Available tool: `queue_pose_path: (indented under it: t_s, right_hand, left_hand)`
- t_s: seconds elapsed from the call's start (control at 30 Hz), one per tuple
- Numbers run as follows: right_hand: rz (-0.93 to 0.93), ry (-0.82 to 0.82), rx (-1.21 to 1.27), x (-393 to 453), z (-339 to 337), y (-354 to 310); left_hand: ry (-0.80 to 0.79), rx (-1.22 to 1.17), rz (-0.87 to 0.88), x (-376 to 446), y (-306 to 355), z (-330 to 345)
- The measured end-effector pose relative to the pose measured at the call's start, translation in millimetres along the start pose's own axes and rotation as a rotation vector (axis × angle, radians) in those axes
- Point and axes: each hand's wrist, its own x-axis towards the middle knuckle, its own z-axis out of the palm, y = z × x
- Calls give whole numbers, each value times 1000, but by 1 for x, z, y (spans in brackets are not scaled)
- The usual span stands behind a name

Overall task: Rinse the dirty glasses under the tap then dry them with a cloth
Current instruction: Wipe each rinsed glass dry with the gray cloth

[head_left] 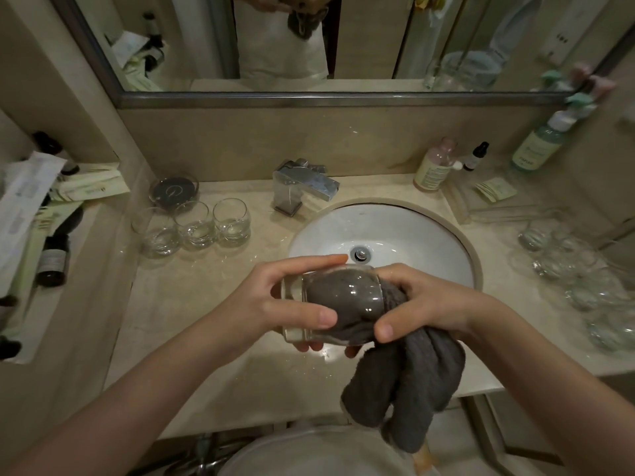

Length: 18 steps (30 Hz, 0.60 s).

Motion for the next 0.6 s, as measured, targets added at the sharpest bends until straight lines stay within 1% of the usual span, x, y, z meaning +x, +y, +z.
queue_pose_path:
  t_s: [0.07,0.17,0.3,0.37,0.43,0.5,0.57,0.6]
  right_hand:
    - [48,-31,-38,-2,3,-3]
    - [67,-44,-104,-4,4,-8]
    - [20,-51,-248,-6,8,-13]
    - [0,-35,-279,-6,9,-12]
    - [-18,9,-252,-7,8,-6]
    - [-16,52,-155,-6,8,1]
    - [2,70,-19,-4,7,8]
    - [5,66,32,-4,6,10]
  left_hand:
    - [-24,-36,-54,0,2,2]
    - [-43,-102,-108,-2,5,3]
    - [-80,-180,-180,-4,1,4]
    - [-84,-171,-165,-5,-1,4]
    - [-63,-66,-86,-7,0,3]
    - [-31,191,72,-8,4,-2]
    - [-49,470,208,-9,8,-4]
    - [-58,541,247,-8,9,-4]
